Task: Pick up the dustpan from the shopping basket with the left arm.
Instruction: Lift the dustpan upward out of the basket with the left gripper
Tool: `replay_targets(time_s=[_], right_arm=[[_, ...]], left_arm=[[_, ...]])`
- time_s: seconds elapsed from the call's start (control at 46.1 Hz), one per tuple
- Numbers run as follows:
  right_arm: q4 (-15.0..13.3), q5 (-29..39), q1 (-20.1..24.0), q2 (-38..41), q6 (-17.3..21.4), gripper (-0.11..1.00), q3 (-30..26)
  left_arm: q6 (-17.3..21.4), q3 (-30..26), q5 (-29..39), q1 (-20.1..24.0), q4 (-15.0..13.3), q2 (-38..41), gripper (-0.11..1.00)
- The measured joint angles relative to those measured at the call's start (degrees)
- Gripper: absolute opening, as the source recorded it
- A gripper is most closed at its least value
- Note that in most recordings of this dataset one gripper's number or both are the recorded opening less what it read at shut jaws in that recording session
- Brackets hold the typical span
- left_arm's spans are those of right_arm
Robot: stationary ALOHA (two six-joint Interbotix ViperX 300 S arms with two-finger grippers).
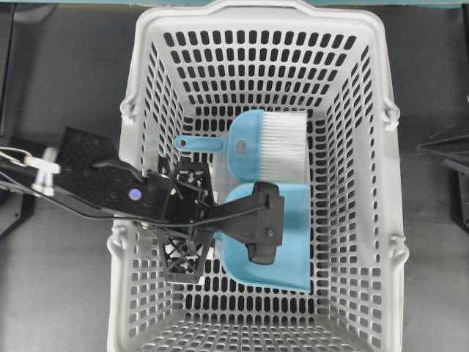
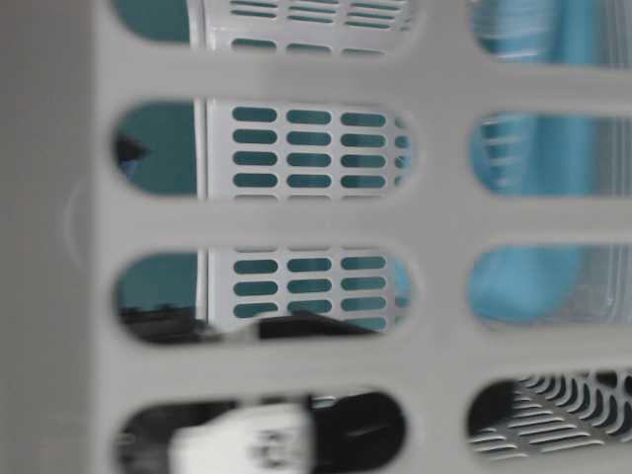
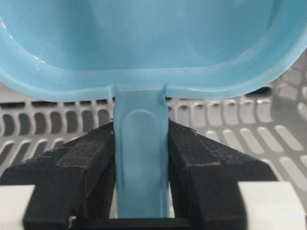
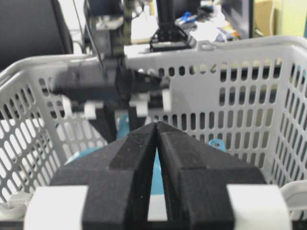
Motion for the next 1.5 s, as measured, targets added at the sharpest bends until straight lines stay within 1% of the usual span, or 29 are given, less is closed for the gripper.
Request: replay_targets(time_s=[0.152, 0.282, 0.542, 0.607, 0.693, 0.802, 1.148, 1.495], right_arm=[[0.0, 0.53, 0.0, -0.26, 0.0, 0.0, 0.0], [0.0, 0.53, 0.0, -0.26, 0.0, 0.0, 0.0], [0.0, 0.53, 0.0, -0.26, -0.09, 0.0, 0.0], [0.0, 0.53, 0.0, -0.26, 0.0, 0.0, 0.0], [0.0, 0.53, 0.0, -0.35, 0.0, 0.0, 0.0], [0.0, 0.53, 0.0, -0.53, 0.09, 0.0, 0.0], [0.0, 0.53, 0.0, -0.53, 0.18, 0.0, 0.0], [0.0, 0.62, 0.0, -0.53, 0.18, 0.0, 0.0]], left_arm=[[0.0, -3.78, 3.25, 0.0, 0.09, -1.76, 0.28], [0.0, -8.44, 7.91, 0.18, 0.0, -2.64, 0.28], [-0.09, -20.13, 19.25, 3.16, 0.09, -2.72, 0.28], [-0.09, -22.94, 21.27, 4.22, 0.09, -2.72, 0.28], [-0.18, -25.05, 22.68, 5.19, 0.09, -2.72, 0.28], [-0.09, -25.84, 23.12, 5.36, 0.09, -2.72, 0.28], [0.0, -25.84, 23.47, 5.1, 0.09, -2.72, 0.28], [0.0, -24.52, 23.47, 4.66, 0.09, -2.72, 0.28]])
